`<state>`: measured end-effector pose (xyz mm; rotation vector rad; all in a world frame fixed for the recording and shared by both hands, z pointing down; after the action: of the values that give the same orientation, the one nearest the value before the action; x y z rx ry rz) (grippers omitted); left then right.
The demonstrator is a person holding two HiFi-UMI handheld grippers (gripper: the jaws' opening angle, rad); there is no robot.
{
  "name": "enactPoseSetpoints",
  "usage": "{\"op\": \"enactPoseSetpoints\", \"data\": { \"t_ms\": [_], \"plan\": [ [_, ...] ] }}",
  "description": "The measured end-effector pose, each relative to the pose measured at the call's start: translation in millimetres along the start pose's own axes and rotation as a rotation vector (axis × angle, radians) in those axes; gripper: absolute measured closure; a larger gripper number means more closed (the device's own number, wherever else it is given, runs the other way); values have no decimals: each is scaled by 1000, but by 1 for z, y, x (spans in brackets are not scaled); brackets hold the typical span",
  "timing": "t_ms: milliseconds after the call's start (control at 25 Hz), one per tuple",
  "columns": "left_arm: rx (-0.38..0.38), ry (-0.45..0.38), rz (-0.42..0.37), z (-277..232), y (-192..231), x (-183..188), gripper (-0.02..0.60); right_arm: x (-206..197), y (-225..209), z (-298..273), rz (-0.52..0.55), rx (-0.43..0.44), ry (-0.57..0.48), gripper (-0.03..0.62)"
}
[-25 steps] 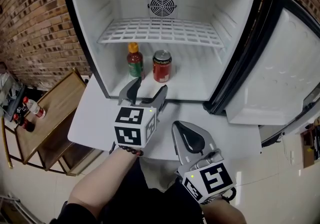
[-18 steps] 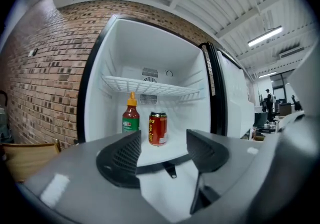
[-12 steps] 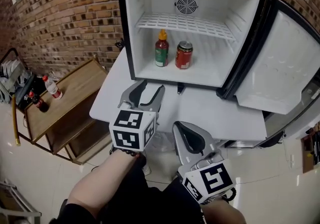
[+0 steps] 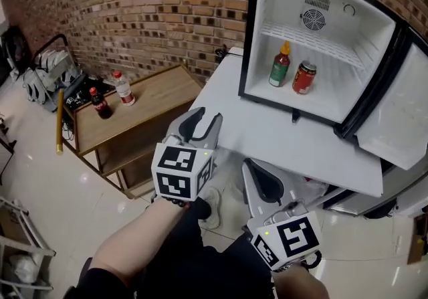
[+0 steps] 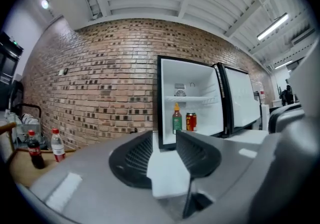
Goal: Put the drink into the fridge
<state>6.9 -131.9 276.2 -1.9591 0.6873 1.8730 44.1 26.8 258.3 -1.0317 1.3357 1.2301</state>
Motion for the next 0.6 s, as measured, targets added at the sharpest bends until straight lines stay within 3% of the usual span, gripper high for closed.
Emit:
{"op": "enactPoseSetpoints", "data": {
  "t_ms": [240, 600],
  "plan": [
    [117, 9, 14, 60, 70, -7, 434, 8, 65, -30, 8, 106, -11, 594],
    [308, 15, 61, 113, 175, -27, 434, 0, 116, -92, 13, 244, 40, 594]
  ]
}}
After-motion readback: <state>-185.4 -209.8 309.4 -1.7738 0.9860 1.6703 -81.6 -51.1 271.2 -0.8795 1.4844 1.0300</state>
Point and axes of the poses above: the fingertips, and each gripper's own axes: z backward along the fingers, y to its left, x out of its top, the point moved 4 cm from there along z, backward along the fingers, and after that the axes turned 6 degrees about z, right-handed, at the moved point
